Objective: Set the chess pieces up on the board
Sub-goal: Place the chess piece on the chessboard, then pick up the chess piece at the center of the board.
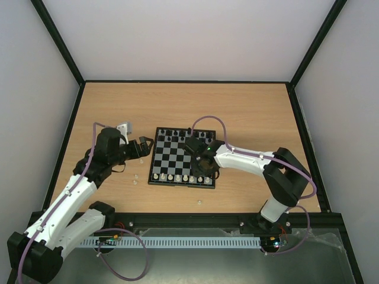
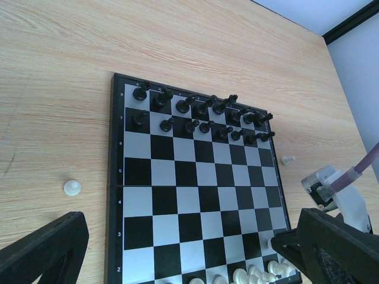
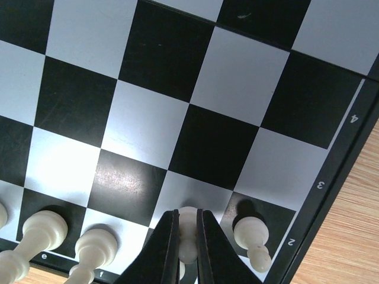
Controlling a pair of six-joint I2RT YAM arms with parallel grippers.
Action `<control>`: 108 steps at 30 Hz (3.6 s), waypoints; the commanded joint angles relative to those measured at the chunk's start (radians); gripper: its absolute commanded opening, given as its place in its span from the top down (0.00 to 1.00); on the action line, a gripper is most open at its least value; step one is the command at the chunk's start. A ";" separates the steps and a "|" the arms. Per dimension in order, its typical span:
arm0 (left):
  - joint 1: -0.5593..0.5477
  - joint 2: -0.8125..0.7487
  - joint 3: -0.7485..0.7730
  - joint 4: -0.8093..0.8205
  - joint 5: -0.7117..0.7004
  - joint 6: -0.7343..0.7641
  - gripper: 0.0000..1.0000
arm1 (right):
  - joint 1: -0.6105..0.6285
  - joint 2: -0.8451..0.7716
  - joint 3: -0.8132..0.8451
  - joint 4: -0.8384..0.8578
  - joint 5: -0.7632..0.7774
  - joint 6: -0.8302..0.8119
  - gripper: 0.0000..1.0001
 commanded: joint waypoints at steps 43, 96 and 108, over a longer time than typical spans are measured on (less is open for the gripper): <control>-0.004 0.056 0.013 0.022 0.036 0.026 0.01 | 0.006 -0.240 0.028 -0.028 0.023 -0.018 0.05; -0.031 -0.084 -0.078 0.046 0.055 -0.026 0.01 | -0.382 -0.169 0.037 0.030 0.102 -0.114 0.02; -0.033 -0.074 -0.090 0.072 0.049 -0.048 0.01 | -0.409 -0.175 -0.010 0.060 0.068 -0.127 0.01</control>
